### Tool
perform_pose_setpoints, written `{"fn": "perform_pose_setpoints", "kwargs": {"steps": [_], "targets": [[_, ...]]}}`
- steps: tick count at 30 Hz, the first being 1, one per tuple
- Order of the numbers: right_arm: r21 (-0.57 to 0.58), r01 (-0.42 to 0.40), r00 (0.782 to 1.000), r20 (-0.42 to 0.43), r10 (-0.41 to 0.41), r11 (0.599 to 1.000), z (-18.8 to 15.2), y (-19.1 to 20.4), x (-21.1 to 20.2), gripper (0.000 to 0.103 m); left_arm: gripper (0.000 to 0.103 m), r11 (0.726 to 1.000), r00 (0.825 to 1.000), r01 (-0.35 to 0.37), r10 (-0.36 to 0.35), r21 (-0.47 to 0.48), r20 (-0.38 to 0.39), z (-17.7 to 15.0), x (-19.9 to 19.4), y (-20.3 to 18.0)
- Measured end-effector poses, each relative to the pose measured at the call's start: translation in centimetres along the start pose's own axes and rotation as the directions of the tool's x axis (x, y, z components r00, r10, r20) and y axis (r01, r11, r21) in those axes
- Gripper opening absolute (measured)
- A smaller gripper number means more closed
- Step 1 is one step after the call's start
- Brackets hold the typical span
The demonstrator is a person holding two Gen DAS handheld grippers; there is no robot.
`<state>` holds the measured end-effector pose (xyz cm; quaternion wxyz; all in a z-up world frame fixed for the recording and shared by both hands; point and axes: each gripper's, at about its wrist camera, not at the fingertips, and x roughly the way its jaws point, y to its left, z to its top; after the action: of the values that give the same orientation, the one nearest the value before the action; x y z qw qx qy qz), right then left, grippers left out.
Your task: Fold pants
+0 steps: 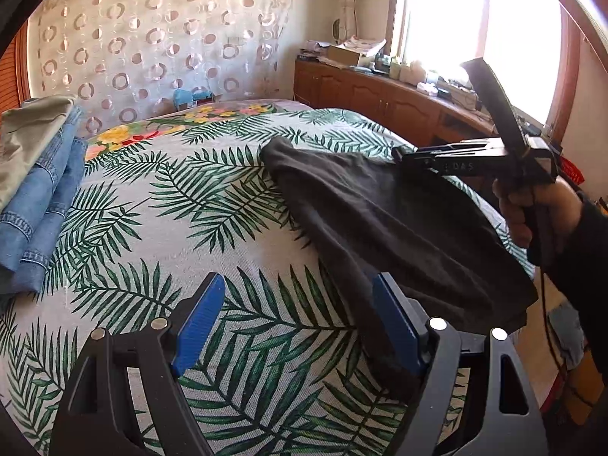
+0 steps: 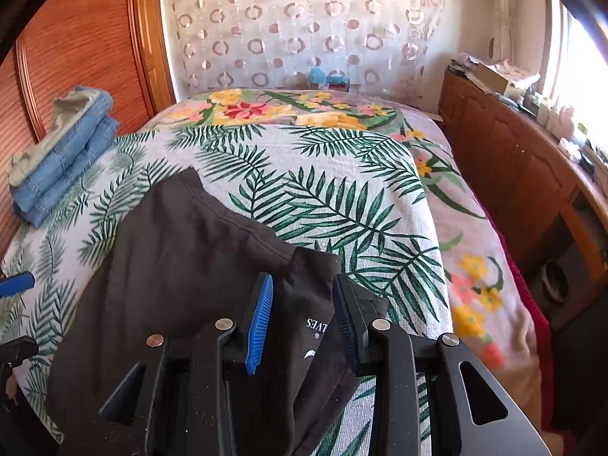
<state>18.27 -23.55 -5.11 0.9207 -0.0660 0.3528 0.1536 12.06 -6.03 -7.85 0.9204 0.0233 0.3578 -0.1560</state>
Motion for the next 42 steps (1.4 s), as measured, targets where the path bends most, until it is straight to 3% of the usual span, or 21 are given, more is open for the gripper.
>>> {"fn": "perform_pose_setpoints", "kwargs": {"steps": [1,2,5,7,13,19,23,27,30,31,42], "targets": [[-0.007,0.003,1.000,-0.002,-0.003,1.000,-0.1,-0.1,0.1,0.019,0.081,1.000,1.000,-0.002,0.002,0.000,-0.003,0.0,0.1,0.0],[-0.008,0.001,1.000,-0.007,-0.001,1.000,-0.1,-0.3,0.2,0.012,0.081,1.000,1.000,-0.001,0.001,-0.003,-0.008,-0.1,0.3,0.1],[0.012,0.019,1.000,-0.002,-0.019,1.000,-0.3,-1.4,0.2,0.005,0.081,1.000,1.000,-0.002,0.002,-0.005,-0.013,-0.3,0.5,0.1],[0.040,0.048,0.999,0.006,-0.048,0.998,-0.4,-2.4,0.0,0.004,0.081,1.000,1.000,-0.004,0.004,-0.004,-0.016,-0.3,0.6,0.2],[0.111,0.034,0.999,0.018,-0.036,0.993,-1.0,-4.5,-1.0,0.004,0.081,1.000,1.000,-0.010,0.010,-0.005,-0.020,-0.4,0.5,0.0],[0.110,0.068,0.995,0.066,-0.075,0.992,-1.2,-3.9,-3.2,0.005,0.081,1.000,1.000,-0.010,0.010,-0.001,-0.025,-0.6,0.8,-0.1],[0.116,0.030,0.996,0.080,-0.040,0.993,-2.2,-3.0,-4.4,0.005,0.081,1.000,1.000,-0.005,0.005,-0.004,-0.018,-0.7,0.4,-0.3],[0.112,0.002,0.995,0.096,-0.013,0.994,-4.4,-1.9,-6.0,0.011,0.081,1.000,1.000,0.003,-0.003,-0.003,-0.017,-0.9,-0.2,-0.5],[0.118,-0.014,0.995,0.098,0.003,0.993,-6.6,-1.0,-7.2,0.032,0.081,1.000,1.000,0.007,-0.006,0.013,-0.008,-1.0,-0.9,-0.9],[0.123,-0.023,0.995,0.103,0.010,0.992,-7.4,-0.9,-7.8,0.035,0.081,1.000,1.000,0.009,-0.009,0.017,-0.004,-1.0,-1.1,-1.0],[0.119,-0.056,0.995,0.087,0.046,0.991,-12.3,1.5,-12.1,0.035,0.081,0.997,0.997,0.071,-0.070,0.044,-0.037,-2.1,-2.2,-2.0]]}}
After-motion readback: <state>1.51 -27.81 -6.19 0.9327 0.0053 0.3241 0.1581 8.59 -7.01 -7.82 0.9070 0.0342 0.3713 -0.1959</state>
